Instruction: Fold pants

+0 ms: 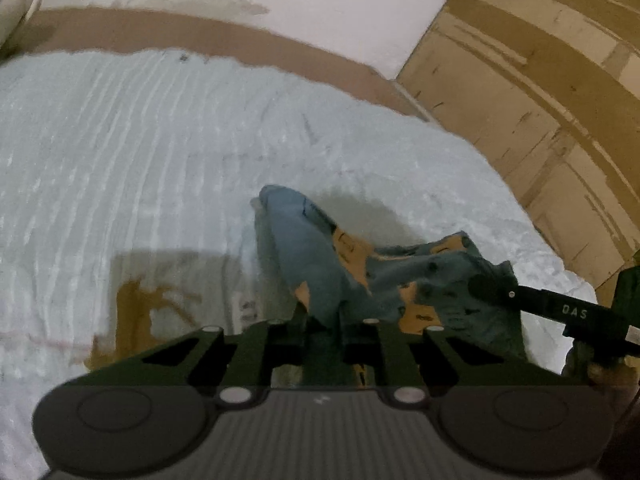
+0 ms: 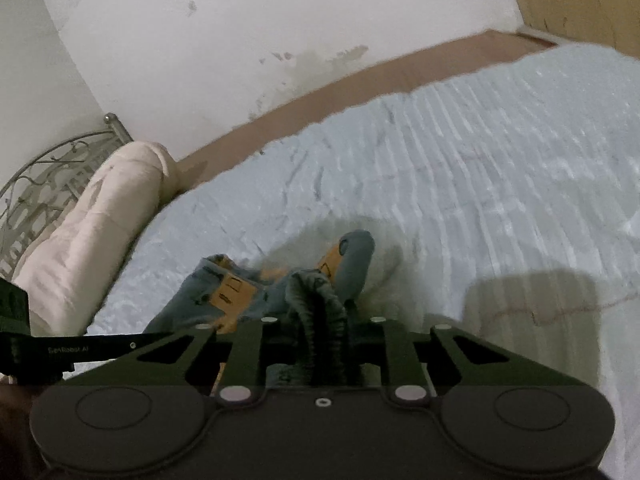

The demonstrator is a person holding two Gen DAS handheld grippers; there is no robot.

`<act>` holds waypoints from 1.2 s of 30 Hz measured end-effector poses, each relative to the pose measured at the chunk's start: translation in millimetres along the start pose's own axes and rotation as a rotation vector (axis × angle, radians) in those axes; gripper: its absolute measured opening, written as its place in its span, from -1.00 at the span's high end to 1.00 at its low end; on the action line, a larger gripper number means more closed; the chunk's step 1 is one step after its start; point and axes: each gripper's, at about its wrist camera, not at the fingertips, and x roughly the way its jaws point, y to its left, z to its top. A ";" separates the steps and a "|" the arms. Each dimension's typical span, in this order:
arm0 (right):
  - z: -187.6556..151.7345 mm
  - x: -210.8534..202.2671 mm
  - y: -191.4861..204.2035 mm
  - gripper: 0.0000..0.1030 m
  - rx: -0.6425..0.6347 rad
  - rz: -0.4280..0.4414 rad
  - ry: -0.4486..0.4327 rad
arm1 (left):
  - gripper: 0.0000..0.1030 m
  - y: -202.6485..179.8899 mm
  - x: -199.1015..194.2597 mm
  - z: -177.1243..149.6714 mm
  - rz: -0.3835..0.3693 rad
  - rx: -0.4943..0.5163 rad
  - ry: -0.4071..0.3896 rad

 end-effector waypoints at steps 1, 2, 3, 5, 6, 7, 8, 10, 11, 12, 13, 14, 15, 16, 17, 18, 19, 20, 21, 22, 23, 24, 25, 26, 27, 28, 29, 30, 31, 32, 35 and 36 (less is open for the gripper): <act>3.2 -2.0 3.2 0.60 -0.006 0.007 -0.012 | 0.72 -1.5 -3.0 3.2 -0.004 0.004 -0.012; 6.2 -3.1 5.7 0.61 -0.012 0.013 -0.022 | 0.72 -2.5 -6.3 7.5 0.001 0.010 -0.032; 10.0 -3.4 8.3 0.61 -0.017 0.018 -0.033 | 0.72 -2.9 -8.5 11.0 0.008 0.016 -0.049; 20.9 1.1 13.0 0.61 -0.022 0.034 -0.051 | 0.72 0.2 -11.8 21.2 0.023 0.012 -0.080; 26.2 5.3 15.4 0.61 -0.022 0.041 -0.058 | 0.72 3.0 -12.1 26.5 0.032 0.004 -0.092; 31.1 10.4 18.6 0.61 -0.026 0.045 -0.063 | 0.72 6.6 -13.1 31.4 0.046 -0.003 -0.104; 36.9 17.5 21.5 0.61 -0.033 0.051 -0.066 | 0.72 9.1 -12.5 35.8 0.064 -0.011 -0.117; 48.6 33.7 26.0 0.61 -0.040 0.063 -0.067 | 0.71 15.7 -9.5 44.0 0.100 -0.028 -0.146; 55.1 43.4 27.8 0.61 -0.040 0.067 -0.066 | 0.71 18.2 -7.6 46.8 0.114 -0.033 -0.154; 61.5 53.4 29.5 0.61 -0.042 0.070 -0.062 | 0.71 20.5 -4.6 49.5 0.132 -0.034 -0.162; 65.9 61.4 30.9 0.61 -0.043 0.070 -0.058 | 0.71 23.0 -1.3 52.2 0.147 -0.035 -0.165; 71.6 72.7 31.6 0.61 -0.044 0.068 -0.050 | 0.71 25.4 3.0 54.2 0.158 -0.037 -0.160; 75.3 81.5 31.9 0.61 -0.045 0.066 -0.040 | 0.71 28.9 7.2 55.4 0.168 -0.042 -0.153; 77.8 90.3 31.6 0.61 -0.046 0.062 -0.025 | 0.71 32.4 12.3 56.5 0.178 -0.047 -0.145; 79.8 98.8 31.0 0.61 -0.045 0.057 -0.009 | 0.71 37.4 13.6 56.8 0.186 -0.051 -0.137; 80.3 106.2 29.8 0.61 -0.041 0.052 0.006 | 0.70 40.2 19.7 57.4 0.193 -0.058 -0.127; 78.6 111.8 29.0 0.61 -0.038 0.048 0.019 | 0.70 42.6 25.9 57.5 0.197 -0.065 -0.116; 77.4 118.3 28.4 0.60 -0.036 0.036 0.033 | 0.70 44.3 31.2 57.0 0.203 -0.068 -0.105; 75.7 122.8 26.6 0.60 -0.035 0.024 0.041 | 0.69 46.1 34.9 56.1 0.212 -0.067 -0.096; 74.0 125.2 24.3 0.59 -0.033 0.016 0.044 | 0.69 47.4 36.7 55.2 0.217 -0.065 -0.089; 72.5 127.7 22.3 0.59 -0.027 0.010 0.048 | 0.68 47.7 38.7 55.3 0.219 -0.066 -0.084; 71.6 129.0 20.4 0.58 -0.022 0.007 0.049 | 0.67 48.6 38.7 55.8 0.217 -0.069 -0.082; 70.9 130.3 19.2 0.57 -0.021 0.004 0.050 | 0.66 48.9 38.8 56.0 0.216 -0.070 -0.081; 70.5 131.1 18.7 0.56 -0.023 0.001 0.052 | 0.65 48.9 38.4 56.0 0.216 -0.070 -0.081; 70.0 132.0 18.8 0.54 -0.029 -0.003 0.053 | 0.64 49.3 38.1 56.4 0.217 -0.067 -0.079; 69.8 132.4 19.4 0.50 -0.035 -0.008 0.053 | 0.61 49.7 37.2 55.9 0.221 -0.063 -0.079; 69.7 132.5 20.4 0.40 -0.043 -0.015 0.053 | 0.53 48.6 37.6 56.6 0.227 -0.060 -0.077; 69.3 132.0 21.6 0.36 -0.051 -0.024 0.050 | 0.52 46.8 37.2 56.1 0.234 -0.056 -0.074; 67.8 130.2 23.2 0.31 -0.060 -0.031 0.047 | 0.42 44.8 37.4 55.1 0.237 -0.054 -0.073; 66.8 129.2 23.9 0.24 -0.069 -0.038 0.045 | 0.23 43.2 37.0 56.1 0.238 -0.053 -0.069; 62.7 123.3 24.8 -0.17 -0.084 -0.046 0.035 | -0.13 40.0 34.4 55.6 0.233 -0.042 -0.069; 61.0 120.4 25.4 -0.22 -0.088 -0.047 0.028 | -0.17 37.4 31.6 54.8 0.235 -0.035 -0.074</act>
